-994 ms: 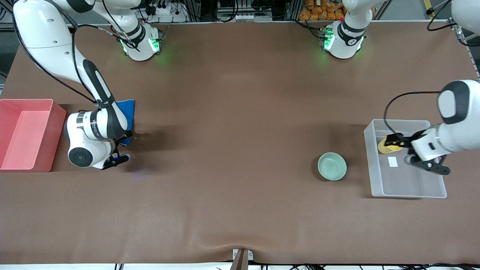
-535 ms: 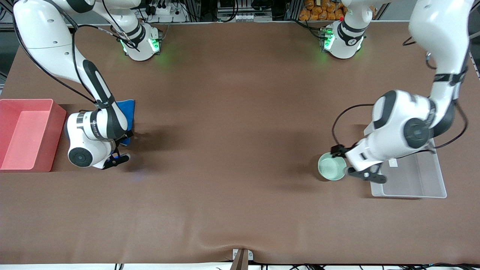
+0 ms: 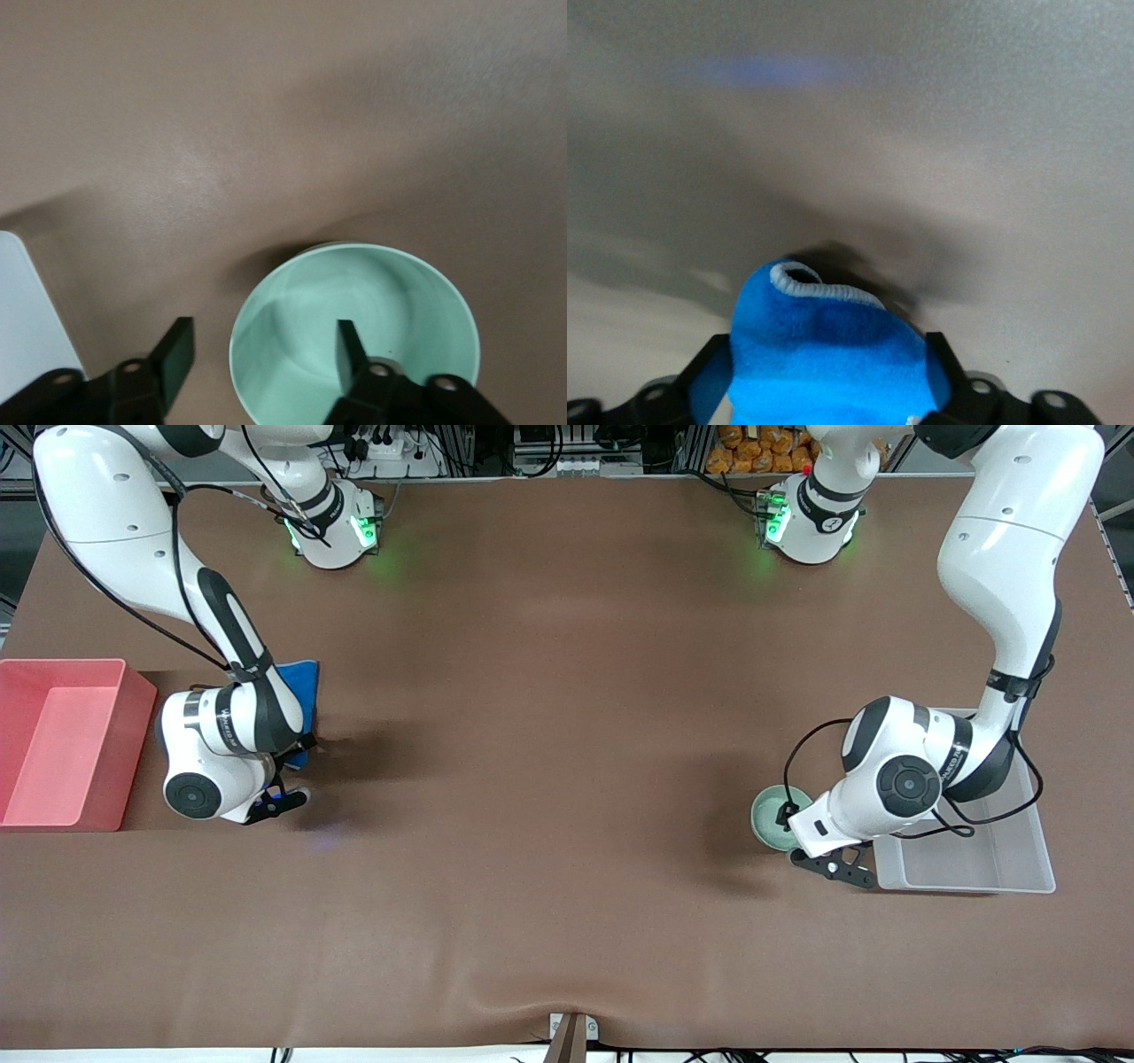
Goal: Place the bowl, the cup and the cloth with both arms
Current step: 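Lift the bowl with the left gripper while the right gripper carries the cloth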
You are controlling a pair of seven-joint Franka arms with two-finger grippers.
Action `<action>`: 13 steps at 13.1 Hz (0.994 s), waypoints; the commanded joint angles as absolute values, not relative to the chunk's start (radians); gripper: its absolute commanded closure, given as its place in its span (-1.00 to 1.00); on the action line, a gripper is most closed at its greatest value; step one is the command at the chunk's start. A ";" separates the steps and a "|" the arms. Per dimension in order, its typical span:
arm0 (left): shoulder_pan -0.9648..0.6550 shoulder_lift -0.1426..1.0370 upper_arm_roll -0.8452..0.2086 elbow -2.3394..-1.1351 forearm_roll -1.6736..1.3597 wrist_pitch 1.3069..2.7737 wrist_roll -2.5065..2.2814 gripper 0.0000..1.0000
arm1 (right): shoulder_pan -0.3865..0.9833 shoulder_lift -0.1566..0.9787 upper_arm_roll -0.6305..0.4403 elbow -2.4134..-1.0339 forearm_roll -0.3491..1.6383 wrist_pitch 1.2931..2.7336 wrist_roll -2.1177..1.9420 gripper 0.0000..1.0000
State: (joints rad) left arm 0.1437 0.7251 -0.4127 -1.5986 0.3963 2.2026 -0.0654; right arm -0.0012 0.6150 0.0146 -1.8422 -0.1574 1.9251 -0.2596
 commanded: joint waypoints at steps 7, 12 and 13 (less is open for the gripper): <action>0.149 0.746 -0.410 -1.574 0.420 2.237 0.075 1.00 | -0.012 0.615 0.023 -1.847 -0.143 1.936 -0.256 1.00; 0.187 0.554 -0.416 -1.548 0.272 2.120 0.207 1.00 | -0.015 0.615 0.023 -1.842 -0.143 1.931 -0.267 1.00; 0.222 0.546 -0.417 -1.511 0.224 2.070 0.245 1.00 | -0.023 0.604 0.025 -1.841 -0.143 1.927 -0.268 1.00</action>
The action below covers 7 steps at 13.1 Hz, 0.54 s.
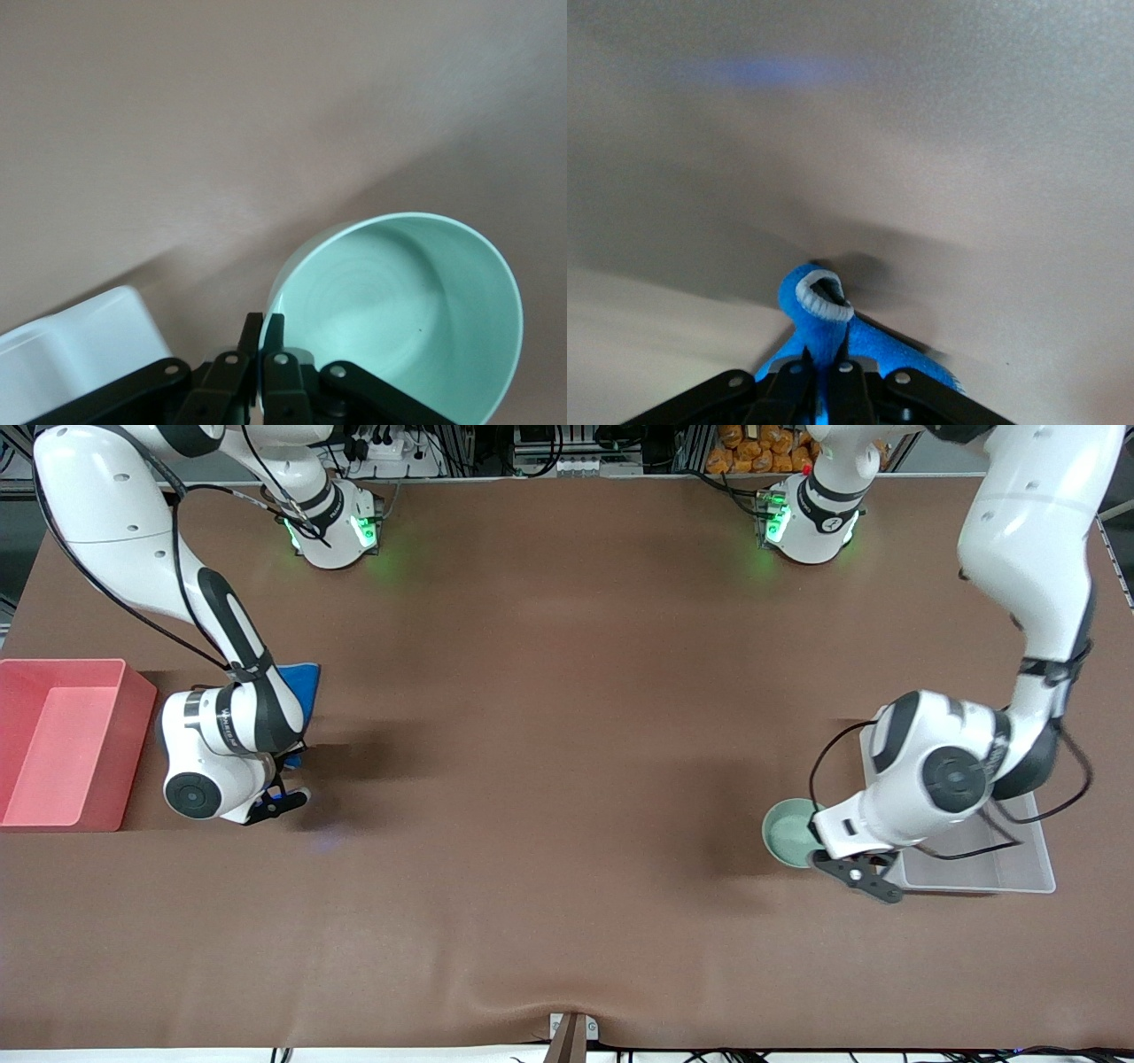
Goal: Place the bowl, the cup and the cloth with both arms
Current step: 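Lift the bowl with the left gripper while the right gripper carries the cloth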
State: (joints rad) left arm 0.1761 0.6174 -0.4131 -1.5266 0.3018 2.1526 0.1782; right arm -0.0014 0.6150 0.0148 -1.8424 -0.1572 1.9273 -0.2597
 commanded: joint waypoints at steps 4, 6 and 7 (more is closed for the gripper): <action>0.336 0.564 -0.408 -1.453 0.202 2.008 0.489 1.00 | -0.083 0.448 0.025 -1.816 -0.114 1.789 -0.302 1.00; 0.389 0.595 -0.403 -1.453 0.210 2.008 0.628 1.00 | -0.132 0.375 0.023 -1.763 -0.115 1.688 -0.366 1.00; 0.422 0.615 -0.403 -1.453 0.207 2.011 0.685 1.00 | -0.158 0.361 0.020 -1.729 -0.115 1.649 -0.400 1.00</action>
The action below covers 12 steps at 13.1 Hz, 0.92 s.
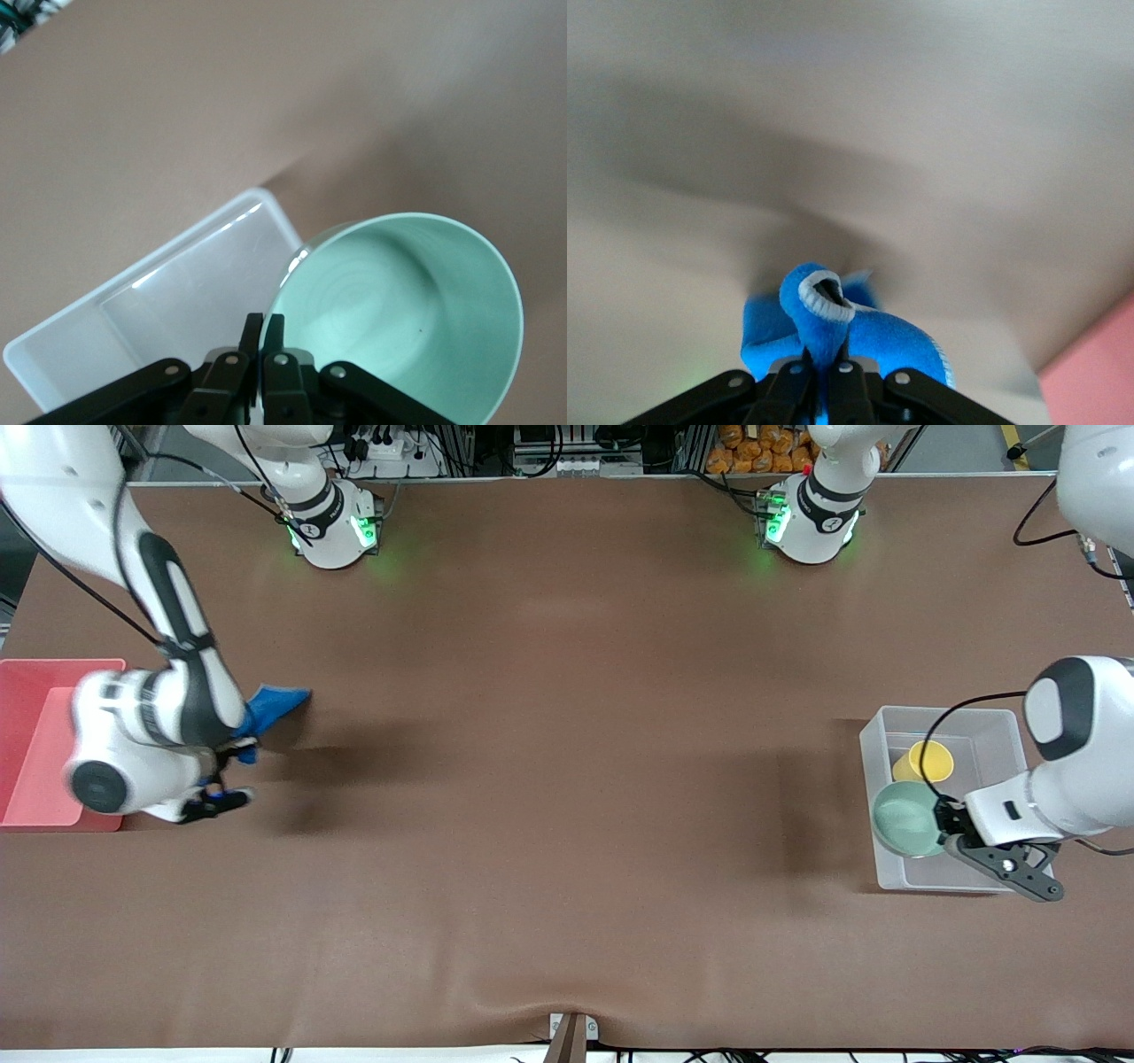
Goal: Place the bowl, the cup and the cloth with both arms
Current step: 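Lift the bowl with the left gripper while the right gripper carries the cloth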
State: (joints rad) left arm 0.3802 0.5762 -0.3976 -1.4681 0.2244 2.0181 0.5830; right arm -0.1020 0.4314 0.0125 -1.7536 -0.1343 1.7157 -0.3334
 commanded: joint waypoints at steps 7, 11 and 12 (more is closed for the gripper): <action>0.463 0.696 -0.350 -1.450 0.210 2.121 0.782 1.00 | -0.443 0.371 0.018 -1.531 -0.141 1.589 -0.682 1.00; 0.462 0.718 -0.337 -1.451 0.198 2.148 0.766 -0.99 | -0.552 0.388 0.018 -1.496 -0.192 1.713 -0.781 1.00; 0.462 0.710 -0.339 -1.450 0.187 2.148 0.758 -1.00 | -0.577 0.402 0.018 -1.497 -0.192 1.745 -0.813 1.00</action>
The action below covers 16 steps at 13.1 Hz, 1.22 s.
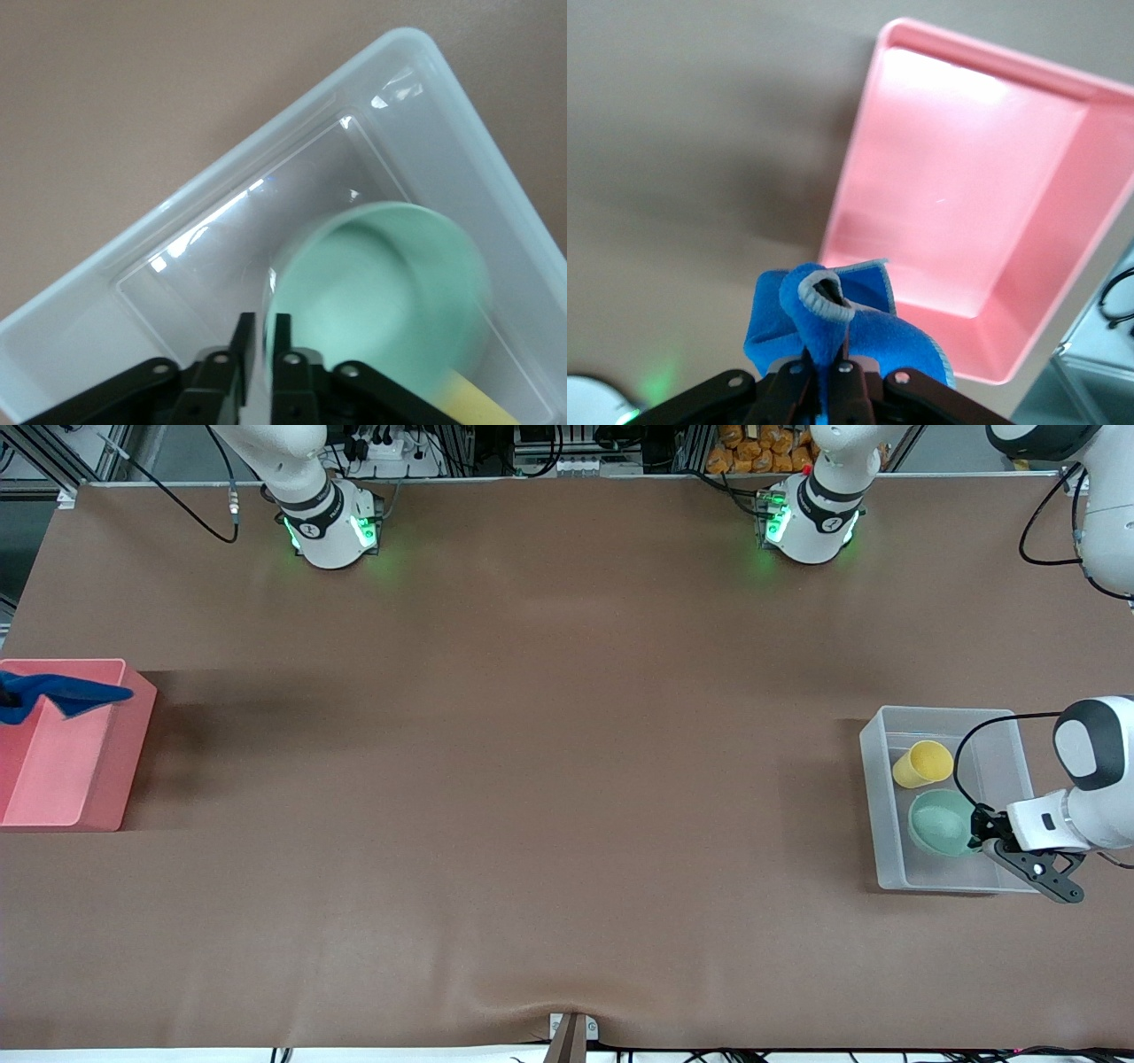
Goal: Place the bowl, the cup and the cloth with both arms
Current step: 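Lower the blue cloth into the pink bin and open the right gripper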
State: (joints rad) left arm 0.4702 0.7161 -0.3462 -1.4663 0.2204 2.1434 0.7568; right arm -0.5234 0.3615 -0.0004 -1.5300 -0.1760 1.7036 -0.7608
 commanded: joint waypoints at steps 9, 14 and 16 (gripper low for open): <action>0.454 0.387 -0.492 -1.450 0.140 1.846 0.354 -1.00 | -0.317 0.319 0.029 -1.489 -0.131 1.569 -0.558 -1.00; 0.462 0.308 -0.545 -1.448 0.103 1.781 0.189 -1.00 | -0.085 0.197 0.028 -1.500 -0.032 1.450 -0.185 -1.00; 0.466 0.308 -0.535 -1.428 0.106 1.779 0.187 -1.00 | -0.026 0.126 0.029 -1.514 -0.025 1.428 -0.074 -1.00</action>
